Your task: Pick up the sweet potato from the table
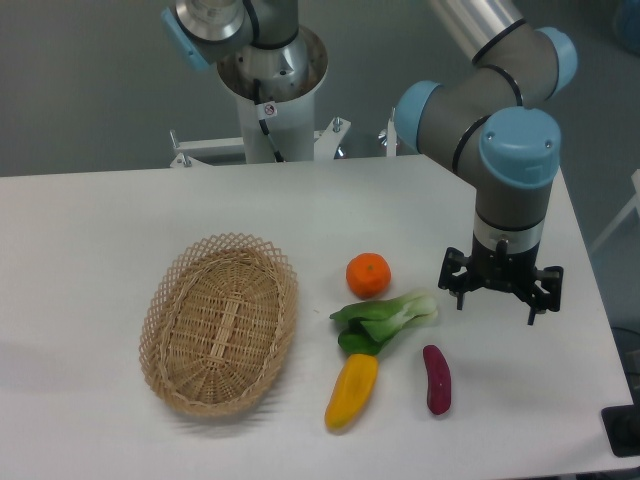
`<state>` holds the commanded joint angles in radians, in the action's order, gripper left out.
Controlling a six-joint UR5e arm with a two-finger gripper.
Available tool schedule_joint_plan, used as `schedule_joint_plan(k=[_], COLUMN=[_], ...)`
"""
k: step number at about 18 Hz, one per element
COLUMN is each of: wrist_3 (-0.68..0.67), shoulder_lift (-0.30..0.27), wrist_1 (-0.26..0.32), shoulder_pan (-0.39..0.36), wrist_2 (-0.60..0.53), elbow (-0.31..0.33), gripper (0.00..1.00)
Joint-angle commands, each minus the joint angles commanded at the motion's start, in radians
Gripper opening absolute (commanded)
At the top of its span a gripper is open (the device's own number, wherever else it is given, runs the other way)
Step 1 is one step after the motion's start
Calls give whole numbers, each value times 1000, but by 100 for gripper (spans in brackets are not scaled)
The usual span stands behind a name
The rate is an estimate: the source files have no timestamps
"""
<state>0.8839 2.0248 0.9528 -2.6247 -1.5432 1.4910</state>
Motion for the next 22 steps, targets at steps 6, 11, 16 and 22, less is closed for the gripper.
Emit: schedule_joint_plan(k=[6, 11, 16, 22], wrist_3=[-51, -56, -57, -56], shoulder_lift=[90, 152, 201, 233], wrist_1=[-137, -172, -244, -281], shoulder_pan=[31, 68, 87, 88], wrist_2=[3, 12, 12, 12], elbow=[46, 37, 28, 26], gripper=[100, 100, 100, 100])
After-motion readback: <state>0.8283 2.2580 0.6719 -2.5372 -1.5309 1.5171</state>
